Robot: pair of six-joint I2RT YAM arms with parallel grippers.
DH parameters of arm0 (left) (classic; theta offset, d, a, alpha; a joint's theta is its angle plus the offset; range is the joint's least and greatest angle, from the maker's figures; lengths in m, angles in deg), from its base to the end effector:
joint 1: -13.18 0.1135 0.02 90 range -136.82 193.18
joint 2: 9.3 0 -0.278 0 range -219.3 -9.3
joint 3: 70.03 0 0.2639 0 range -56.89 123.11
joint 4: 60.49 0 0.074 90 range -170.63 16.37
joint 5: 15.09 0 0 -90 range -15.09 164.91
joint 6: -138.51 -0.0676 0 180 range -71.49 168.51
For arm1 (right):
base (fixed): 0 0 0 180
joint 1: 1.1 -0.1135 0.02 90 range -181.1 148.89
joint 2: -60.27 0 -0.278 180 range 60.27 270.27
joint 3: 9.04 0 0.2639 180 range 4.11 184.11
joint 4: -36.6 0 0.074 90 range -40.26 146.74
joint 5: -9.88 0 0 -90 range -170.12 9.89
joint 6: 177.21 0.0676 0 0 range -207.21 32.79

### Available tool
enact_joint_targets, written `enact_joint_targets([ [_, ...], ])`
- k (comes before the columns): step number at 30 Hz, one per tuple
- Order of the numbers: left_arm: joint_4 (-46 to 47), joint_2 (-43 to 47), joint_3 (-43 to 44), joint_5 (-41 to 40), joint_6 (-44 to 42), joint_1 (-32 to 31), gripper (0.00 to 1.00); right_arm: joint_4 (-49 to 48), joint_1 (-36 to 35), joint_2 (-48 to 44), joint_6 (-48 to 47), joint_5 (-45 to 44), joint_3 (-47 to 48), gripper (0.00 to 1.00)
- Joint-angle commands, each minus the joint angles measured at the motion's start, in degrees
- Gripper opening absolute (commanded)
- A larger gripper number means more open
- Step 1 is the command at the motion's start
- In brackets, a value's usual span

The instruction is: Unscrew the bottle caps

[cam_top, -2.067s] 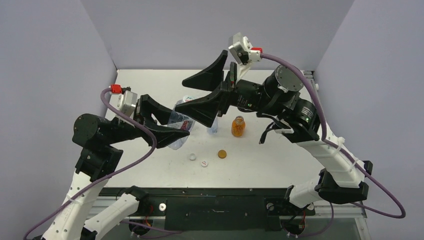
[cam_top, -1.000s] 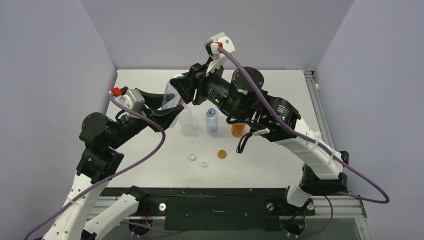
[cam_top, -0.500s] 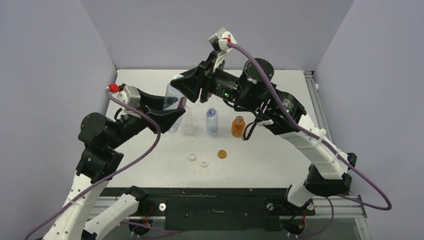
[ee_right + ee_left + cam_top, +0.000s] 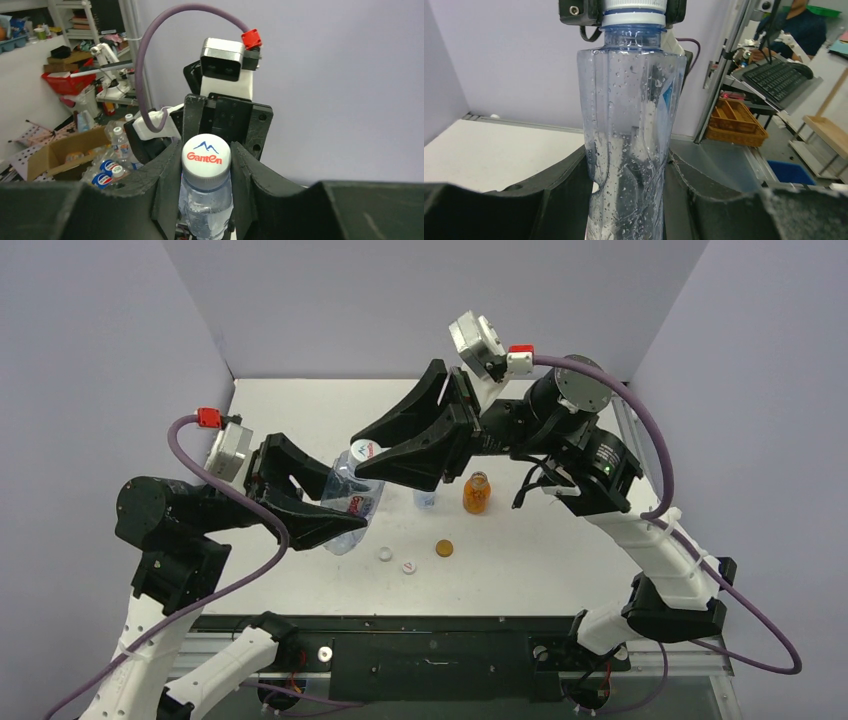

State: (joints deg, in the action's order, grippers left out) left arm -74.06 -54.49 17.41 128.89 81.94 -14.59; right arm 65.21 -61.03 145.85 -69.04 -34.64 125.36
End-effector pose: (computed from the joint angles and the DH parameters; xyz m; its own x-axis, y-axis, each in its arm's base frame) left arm 0.0800 -0.1039 0.5428 -0.1425 -0.2911 -0.9460 0.9866 0.0352 -0.1594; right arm 0.1017 0.2719 0.6312 -0.1293 0.2130 -0.9684 -0.9491 -0.3096 0.0586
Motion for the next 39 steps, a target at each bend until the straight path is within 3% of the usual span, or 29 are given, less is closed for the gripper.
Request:
enact_joint_targets([
  [1,4.3,-1.4,2.7,1.2,3.9,0.3,0.34,-0.2,-0.3,-2.7,-0.8,10.2,-1.0,0.00],
  [3,3.9,-1.4,2.6,1.2,2.9,0.3,0.34,4.1,-0.3,-2.7,-3.6,6.7,0.8,0.00],
  [5,3.3,-1.4,2.4,0.9,1.3,0.3,0.34,7.8,-0.4,-3.6,-5.4,-0.2,1.1,0.26],
  [6,3.0,-1.3,2.2,0.6,0.5,0.3,0.34,8.7,-0.6,-4.2,-6.2,-6.1,0.8,0.55],
  [8,1.8,-1.2,1.8,-1.1,-2.4,0.3,0.33,8.6,-1.8,-5.8,-6.9,-16.2,-0.4,0.76],
  [9,0.9,-1.1,1.4,-2.7,-5.0,0.3,0.34,8.0,-2.3,-6.6,-6.9,-23.4,-1.4,0.78],
  [17,-6.8,-0.2,-1.2,-16.9,-22.2,0.3,0.33,12.9,-10.3,-1.2,-4.7,-53.3,4.2,0.81],
  [22,-7.3,0.1,-2.2,-21.6,-26.9,0.3,0.33,16.0,-11.2,3.7,-3.7,-58.5,9.3,0.82],
  [27,-7.7,-0.2,-2.7,-22.7,-28.0,0.3,0.32,14.4,-11.3,5.4,-2.6,-58.5,10.2,0.70],
  [34,-7.5,0.0,-3.3,-22.5,-27.5,0.3,0.32,12.3,-11.3,5.2,-2.5,-58.3,9.0,0.35],
  [37,-7.3,0.2,-3.8,-22.2,-27.1,0.3,0.32,11.8,-11.2,4.7,-2.7,-58.0,7.9,0.32],
  [39,-6.9,0.2,-4.0,-22.1,-26.8,0.3,0.32,11.8,-11.2,4.7,-2.7,-57.5,7.9,0.26],
])
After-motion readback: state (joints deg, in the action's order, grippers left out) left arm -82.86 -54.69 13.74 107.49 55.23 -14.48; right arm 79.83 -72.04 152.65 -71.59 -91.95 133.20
